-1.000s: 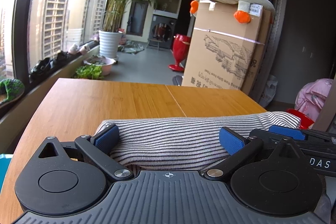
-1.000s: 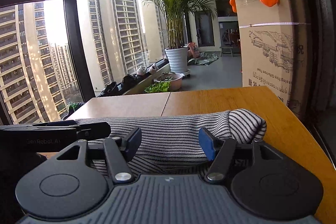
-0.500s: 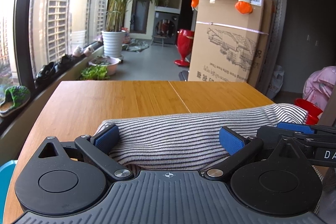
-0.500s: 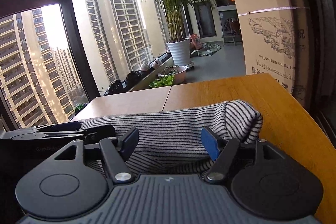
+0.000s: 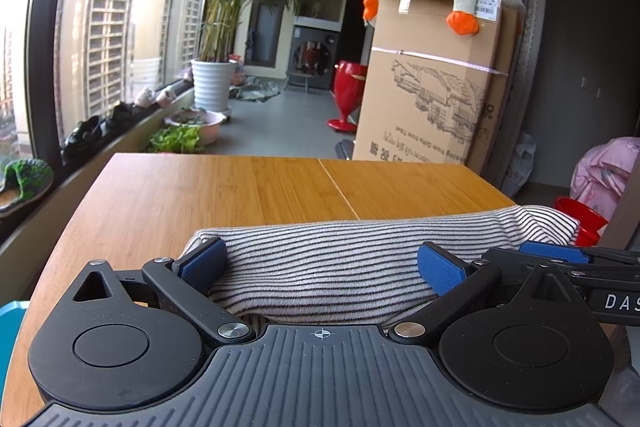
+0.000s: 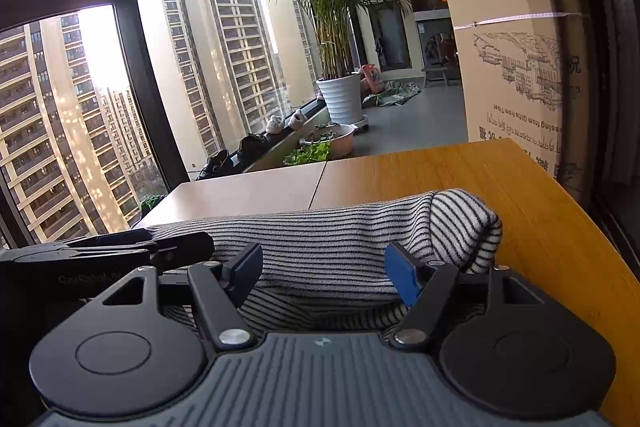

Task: Fold clothes

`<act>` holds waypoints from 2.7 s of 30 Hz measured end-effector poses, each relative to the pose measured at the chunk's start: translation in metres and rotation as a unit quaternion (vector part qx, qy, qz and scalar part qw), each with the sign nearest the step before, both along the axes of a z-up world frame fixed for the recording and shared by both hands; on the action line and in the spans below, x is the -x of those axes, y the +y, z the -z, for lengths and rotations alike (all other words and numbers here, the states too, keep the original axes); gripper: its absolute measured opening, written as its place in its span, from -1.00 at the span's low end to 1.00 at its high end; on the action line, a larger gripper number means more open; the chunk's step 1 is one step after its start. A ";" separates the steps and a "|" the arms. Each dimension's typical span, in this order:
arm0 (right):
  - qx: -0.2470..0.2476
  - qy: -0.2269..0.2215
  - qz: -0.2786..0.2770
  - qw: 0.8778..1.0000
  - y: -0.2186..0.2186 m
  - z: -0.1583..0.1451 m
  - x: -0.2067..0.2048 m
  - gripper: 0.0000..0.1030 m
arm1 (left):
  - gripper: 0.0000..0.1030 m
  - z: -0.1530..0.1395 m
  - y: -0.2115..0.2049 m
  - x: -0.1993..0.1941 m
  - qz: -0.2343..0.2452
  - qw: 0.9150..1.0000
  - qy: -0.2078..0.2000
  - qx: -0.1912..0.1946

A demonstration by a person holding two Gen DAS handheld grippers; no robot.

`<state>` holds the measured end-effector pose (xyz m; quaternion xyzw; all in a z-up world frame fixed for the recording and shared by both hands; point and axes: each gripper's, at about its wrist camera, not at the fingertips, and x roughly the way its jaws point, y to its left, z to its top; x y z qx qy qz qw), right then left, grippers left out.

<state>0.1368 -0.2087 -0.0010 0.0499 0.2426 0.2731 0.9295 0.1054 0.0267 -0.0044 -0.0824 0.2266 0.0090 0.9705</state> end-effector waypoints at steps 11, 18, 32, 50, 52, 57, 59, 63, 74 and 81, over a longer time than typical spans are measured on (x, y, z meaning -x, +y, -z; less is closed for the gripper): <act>-0.003 0.002 0.000 1.000 -0.001 0.000 0.000 0.35 | 1.00 0.001 0.003 0.002 0.000 1.000 0.000 0.001; -0.004 0.004 -0.001 1.000 -0.002 -0.001 -0.006 0.35 | 1.00 0.002 0.003 0.003 0.000 1.000 0.001 -0.002; -0.006 0.007 -0.001 1.000 -0.004 -0.001 -0.006 0.35 | 1.00 -0.001 0.002 0.001 0.001 1.000 -0.002 0.006; 0.018 0.001 0.005 1.000 0.008 0.000 -0.003 0.35 | 1.00 0.000 0.008 0.002 0.005 1.000 -0.009 0.026; 0.009 0.006 0.004 1.000 0.006 0.000 -0.005 0.35 | 1.00 0.000 0.008 0.001 0.005 1.000 -0.008 0.025; -0.009 0.014 -0.001 1.000 -0.001 0.001 -0.009 0.36 | 1.00 0.000 0.007 0.000 0.004 1.000 -0.006 0.024; -0.002 0.012 -0.001 1.000 0.001 0.001 -0.008 0.37 | 1.00 0.000 0.006 -0.001 0.003 1.000 -0.004 0.020; -0.001 0.012 -0.001 1.000 0.001 0.001 -0.008 0.38 | 1.00 0.000 0.003 -0.002 0.002 1.000 0.000 0.011; -0.002 0.013 -0.002 1.000 0.001 -0.002 -0.018 0.40 | 1.00 0.000 0.004 -0.001 0.002 1.000 -0.003 0.015; -0.001 0.012 -0.003 1.000 0.003 0.000 -0.013 0.42 | 1.00 -0.001 0.005 -0.001 0.004 1.000 -0.003 0.018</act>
